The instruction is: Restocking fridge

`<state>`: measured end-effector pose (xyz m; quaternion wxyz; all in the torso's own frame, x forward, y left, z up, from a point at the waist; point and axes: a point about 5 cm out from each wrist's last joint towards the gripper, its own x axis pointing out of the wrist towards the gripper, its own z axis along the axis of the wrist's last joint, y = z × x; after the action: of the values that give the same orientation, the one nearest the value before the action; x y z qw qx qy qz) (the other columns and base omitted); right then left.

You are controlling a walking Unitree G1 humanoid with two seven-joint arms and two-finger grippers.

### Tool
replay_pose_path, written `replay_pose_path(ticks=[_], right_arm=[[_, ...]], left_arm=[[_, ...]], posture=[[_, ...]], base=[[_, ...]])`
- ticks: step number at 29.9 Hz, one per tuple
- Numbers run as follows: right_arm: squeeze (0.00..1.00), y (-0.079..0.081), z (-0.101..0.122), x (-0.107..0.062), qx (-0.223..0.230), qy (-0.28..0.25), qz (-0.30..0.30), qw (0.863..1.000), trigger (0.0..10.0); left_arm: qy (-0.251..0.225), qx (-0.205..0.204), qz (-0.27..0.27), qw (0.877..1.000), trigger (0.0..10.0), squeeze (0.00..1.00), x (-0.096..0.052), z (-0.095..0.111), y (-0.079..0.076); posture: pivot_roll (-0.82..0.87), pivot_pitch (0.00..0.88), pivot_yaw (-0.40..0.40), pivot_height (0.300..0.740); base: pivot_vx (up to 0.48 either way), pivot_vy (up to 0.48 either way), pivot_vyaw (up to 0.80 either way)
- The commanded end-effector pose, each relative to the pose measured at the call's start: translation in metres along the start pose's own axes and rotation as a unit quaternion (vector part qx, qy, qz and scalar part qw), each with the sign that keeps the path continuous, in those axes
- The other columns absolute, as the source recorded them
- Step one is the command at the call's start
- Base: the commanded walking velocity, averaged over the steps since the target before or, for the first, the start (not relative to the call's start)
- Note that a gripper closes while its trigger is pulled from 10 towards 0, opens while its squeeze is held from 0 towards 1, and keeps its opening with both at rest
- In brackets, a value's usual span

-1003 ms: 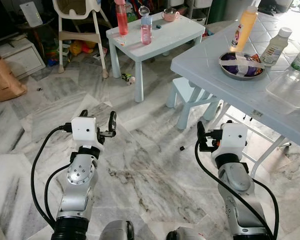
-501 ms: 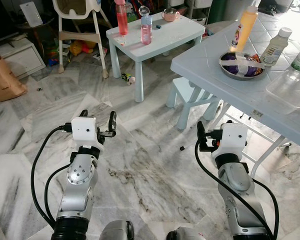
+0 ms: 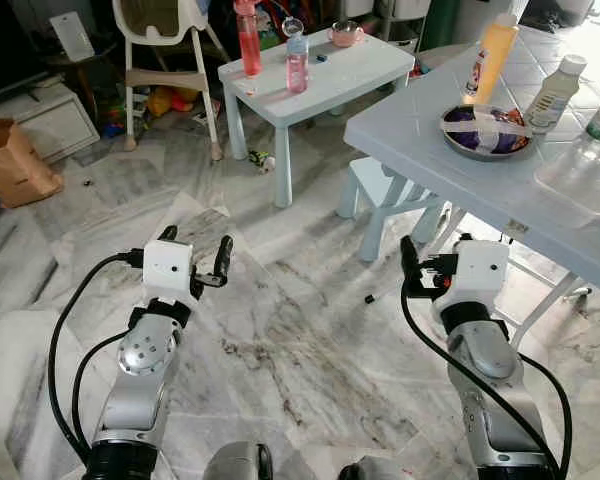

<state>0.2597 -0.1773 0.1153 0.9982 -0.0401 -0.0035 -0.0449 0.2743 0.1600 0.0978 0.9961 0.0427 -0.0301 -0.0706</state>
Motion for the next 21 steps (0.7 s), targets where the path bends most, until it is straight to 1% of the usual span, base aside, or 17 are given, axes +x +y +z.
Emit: replay_pose_path(ticks=[1,2,3,4,5,6,7,8,9,10,11,12,13,16,21], right_arm=[[0.0,-0.001,-0.003,-0.002,0.013,0.005,-0.016,1.0,10.0],[0.0,-0.001,-0.003,-0.002,0.013,0.005,-0.016,1.0,10.0],[0.0,0.002,-0.003,-0.003,0.039,0.008,-0.006,0.999,10.0],[0.0,0.002,-0.003,-0.003,0.041,0.007,-0.008,0.999,10.0],[0.0,0.003,-0.002,-0.003,0.031,0.002,-0.009,0.999,10.0],[0.0,0.004,-0.001,-0.003,0.032,0.002,-0.004,0.999,10.0],[0.0,0.007,0.001,-0.003,0.052,-0.006,0.009,0.999,10.0],[0.0,0.009,0.003,-0.003,0.059,-0.008,0.015,0.998,10.0],[0.0,0.011,0.006,-0.003,0.062,-0.015,0.022,0.998,10.0],[0.0,0.014,0.01,-0.003,0.055,-0.03,0.03,0.998,10.0],[0.0,0.014,0.01,-0.003,0.055,-0.03,0.03,0.998,10.0],[0.0,0.015,0.01,-0.002,0.049,-0.031,0.025,0.998,10.0],[0.0,0.015,0.008,-0.002,0.06,-0.023,0.017,0.998,10.0],[0.0,0.014,0.008,-0.001,0.059,-0.021,0.015,0.998,10.0],[0.0,0.017,0.008,0.001,0.057,-0.024,0.022,0.998,10.0]], left_arm=[[-0.002,-0.009,0.003,1.0,10.0,0.0,0.0,0.003,0.003],[-0.002,-0.009,0.003,1.0,10.0,0.0,0.0,0.003,0.003],[-0.007,-0.014,-0.011,1.0,10.0,0.0,0.002,0.005,-0.001],[-0.01,-0.016,-0.017,1.0,10.0,0.0,0.004,0.006,-0.003],[-0.011,-0.017,-0.022,1.0,10.0,0.0,0.005,0.007,-0.005],[-0.011,-0.018,-0.028,0.999,10.0,0.0,0.006,0.007,-0.006],[-0.012,-0.019,-0.032,0.999,10.0,0.0,0.008,0.008,-0.008],[-0.016,-0.021,-0.036,0.999,10.0,0.0,0.01,0.01,-0.009],[-0.02,-0.022,-0.041,0.999,10.0,0.0,0.012,0.012,-0.011],[-0.025,-0.02,-0.046,0.998,10.0,0.0,0.014,0.013,-0.014],[-0.025,-0.02,-0.046,0.998,10.0,0.0,0.014,0.013,-0.014],[-0.029,-0.025,-0.049,0.998,10.0,0.0,0.016,0.016,-0.018],[-0.031,-0.028,-0.052,0.998,10.0,0.0,0.017,0.017,-0.021],[-0.029,-0.03,-0.056,0.998,10.0,0.0,0.015,0.016,-0.024],[-0.022,-0.031,-0.058,0.998,10.0,0.0,0.009,0.012,-0.024]], posture=[[-0.03,0.059,0.089,0.74],[-0.03,0.059,0.089,0.74],[-0.03,0.065,0.095,0.74],[-0.03,0.065,0.095,0.74],[-0.03,0.067,0.096,0.74],[-0.03,0.068,0.097,0.74],[-0.03,0.07,0.097,0.74],[-0.03,0.072,0.097,0.74],[-0.03,0.072,0.098,0.74],[-0.03,0.072,0.098,0.74],[-0.03,0.072,0.098,0.74],[-0.03,0.073,0.098,0.74],[-0.03,0.074,0.098,0.74],[-0.02,0.078,0.094,0.74],[-0.02,0.078,0.089,0.74]], base=[[0.0,0.0,0.0],[0.0,0.0,0.0],[0.0,0.0,0.0],[0.0,0.0,0.0],[0.277,0.0,0.0],[0.33,0.0,0.0],[0.36,0.0,0.0],[0.394,0.0,0.0],[0.424,0.0,0.0],[0.458,0.0,0.0],[0.458,0.0,0.0],[0.461,0.0,-0.8],[0.461,0.0,-0.8],[0.464,0.0,-0.8],[0.465,0.0,-0.8]])
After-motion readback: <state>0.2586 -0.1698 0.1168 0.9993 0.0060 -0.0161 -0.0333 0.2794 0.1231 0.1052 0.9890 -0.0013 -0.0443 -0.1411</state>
